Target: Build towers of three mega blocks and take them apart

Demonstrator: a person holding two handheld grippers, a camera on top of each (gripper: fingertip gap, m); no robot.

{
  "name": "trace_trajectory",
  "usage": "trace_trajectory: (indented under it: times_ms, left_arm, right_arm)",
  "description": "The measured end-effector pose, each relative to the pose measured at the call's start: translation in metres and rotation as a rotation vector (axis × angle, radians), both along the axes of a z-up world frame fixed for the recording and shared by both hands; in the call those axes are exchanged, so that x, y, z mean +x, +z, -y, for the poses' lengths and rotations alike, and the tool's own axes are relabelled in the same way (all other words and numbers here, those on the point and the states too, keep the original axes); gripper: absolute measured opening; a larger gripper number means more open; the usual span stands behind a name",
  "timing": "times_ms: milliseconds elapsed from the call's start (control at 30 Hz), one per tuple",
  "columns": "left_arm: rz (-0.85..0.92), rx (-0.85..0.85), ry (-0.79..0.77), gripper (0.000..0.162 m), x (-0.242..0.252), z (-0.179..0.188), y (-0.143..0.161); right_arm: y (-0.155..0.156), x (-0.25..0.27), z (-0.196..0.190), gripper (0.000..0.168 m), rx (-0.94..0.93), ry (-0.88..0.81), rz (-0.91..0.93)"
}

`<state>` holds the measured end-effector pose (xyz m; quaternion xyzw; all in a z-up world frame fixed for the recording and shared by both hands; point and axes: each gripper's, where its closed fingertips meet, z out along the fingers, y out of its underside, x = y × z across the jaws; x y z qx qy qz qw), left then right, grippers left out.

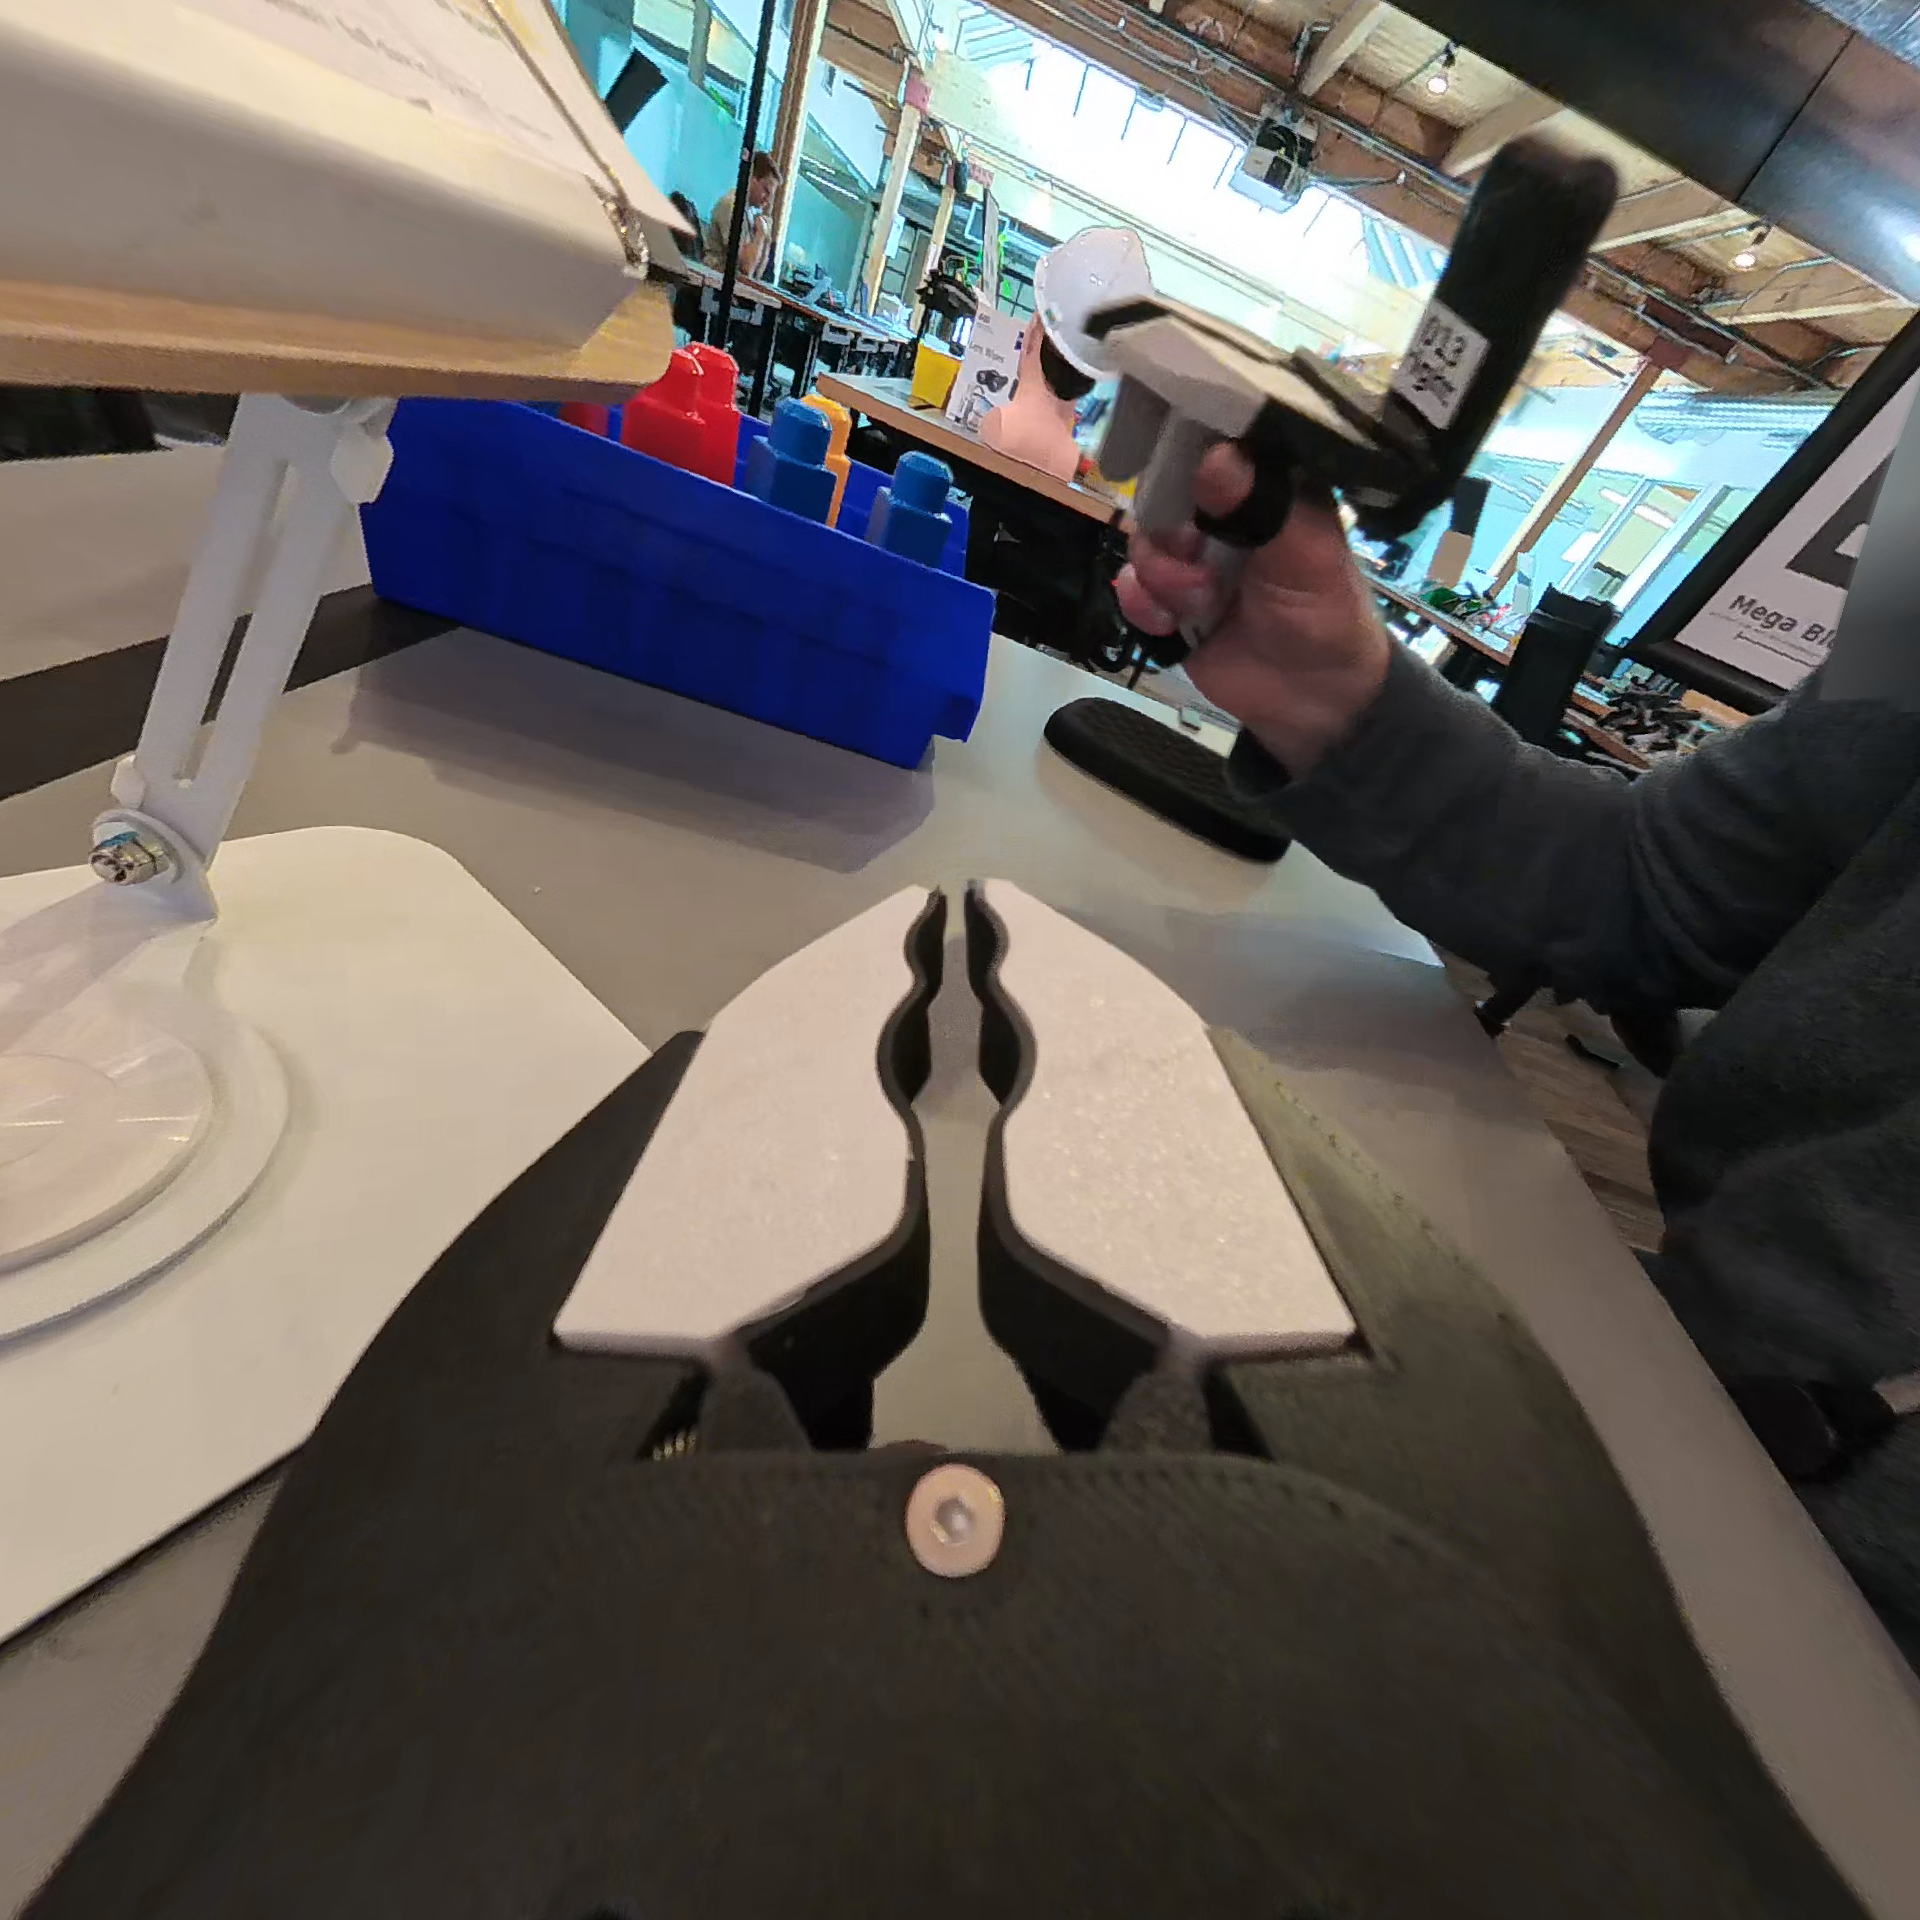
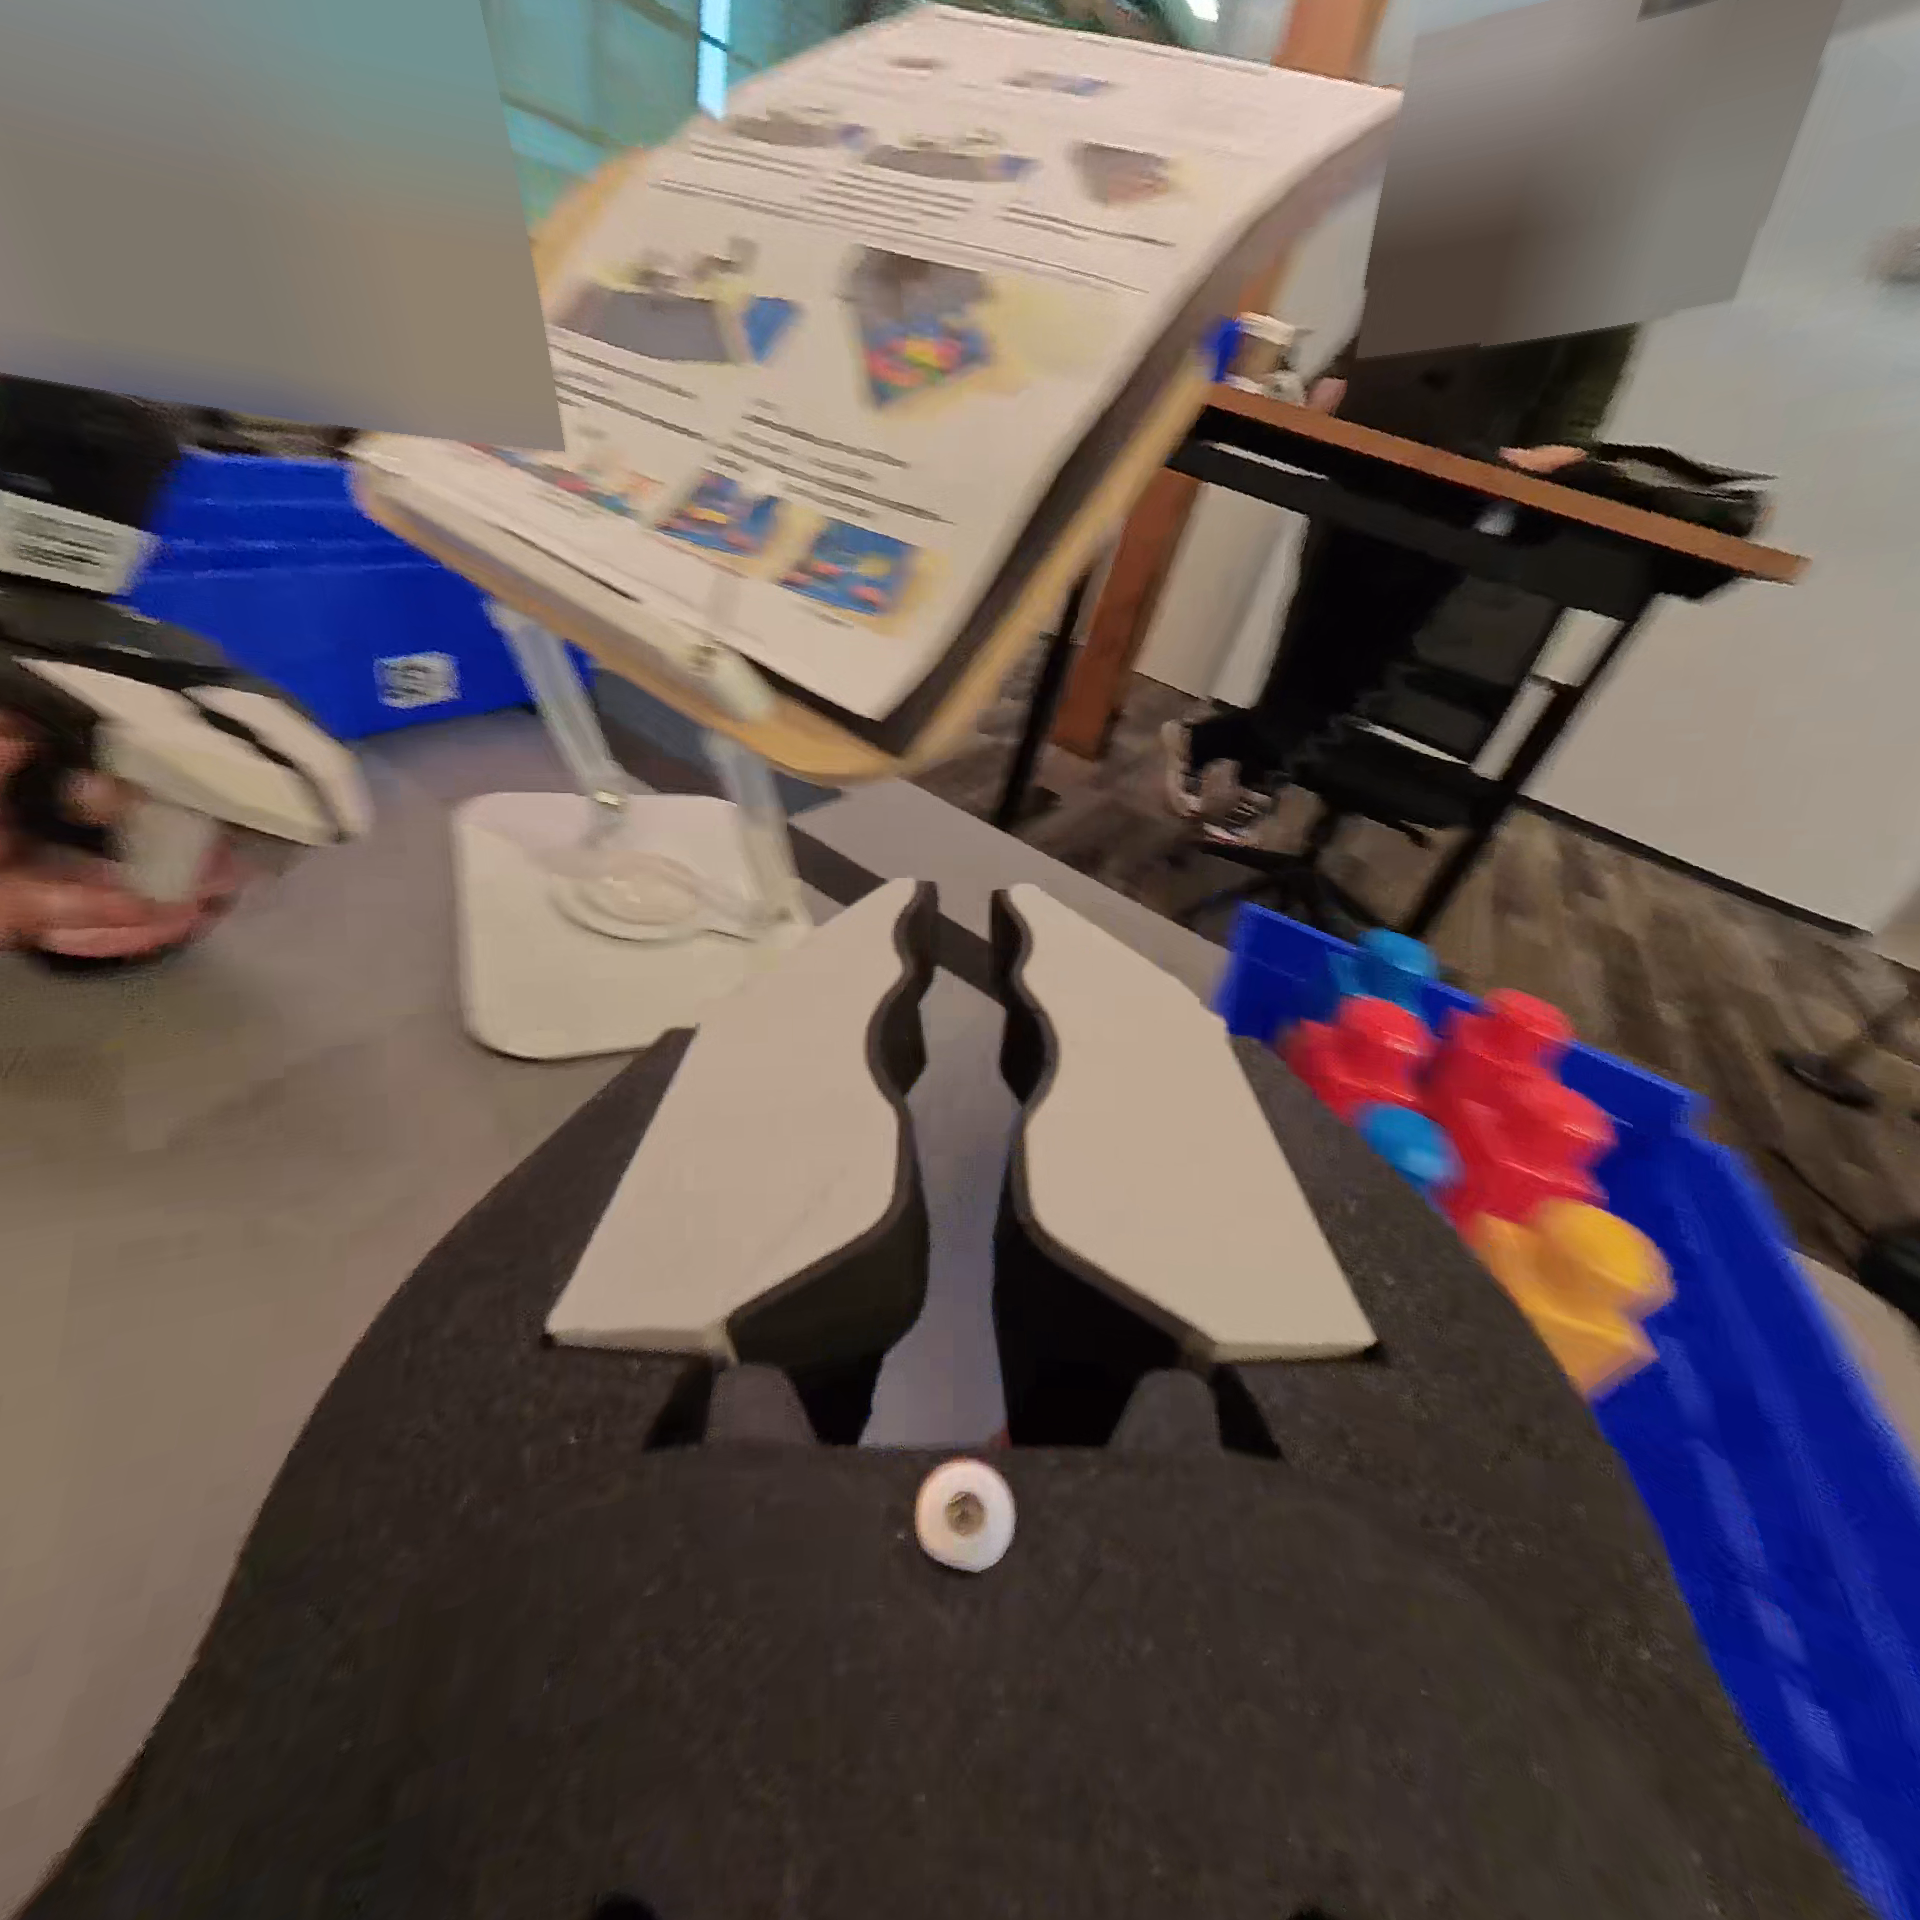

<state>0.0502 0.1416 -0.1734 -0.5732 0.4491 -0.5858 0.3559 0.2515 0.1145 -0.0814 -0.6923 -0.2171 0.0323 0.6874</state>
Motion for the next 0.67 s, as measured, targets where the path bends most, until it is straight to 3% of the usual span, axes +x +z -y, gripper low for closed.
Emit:
trace_trajectory:
  times_ms: [33,333,533,667]
  left_arm:
    - [-0.007,0.006,0.008,0.002,0.001,-0.001,-0.002]
    - [-0.051,0.063,0.115,0.0,0.002,-0.02,-0.015]
    - [0.006,0.031,0.183,0.002,-0.009,-0.035,-0.008]
    - [0.01,0.077,0.207,0.003,-0.014,-0.035,-0.003]
  right_arm:
    - [-0.003,-0.024,-0.001,0.001,-0.011,0.061,-0.02]
    - [-0.067,-0.181,-0.041,0.0,-0.142,0.384,-0.148]
    - [-0.086,-0.205,-0.083,0.002,-0.149,0.394,-0.215]
    - [-0.092,-0.21,-0.085,0.003,-0.148,0.428,-0.231]
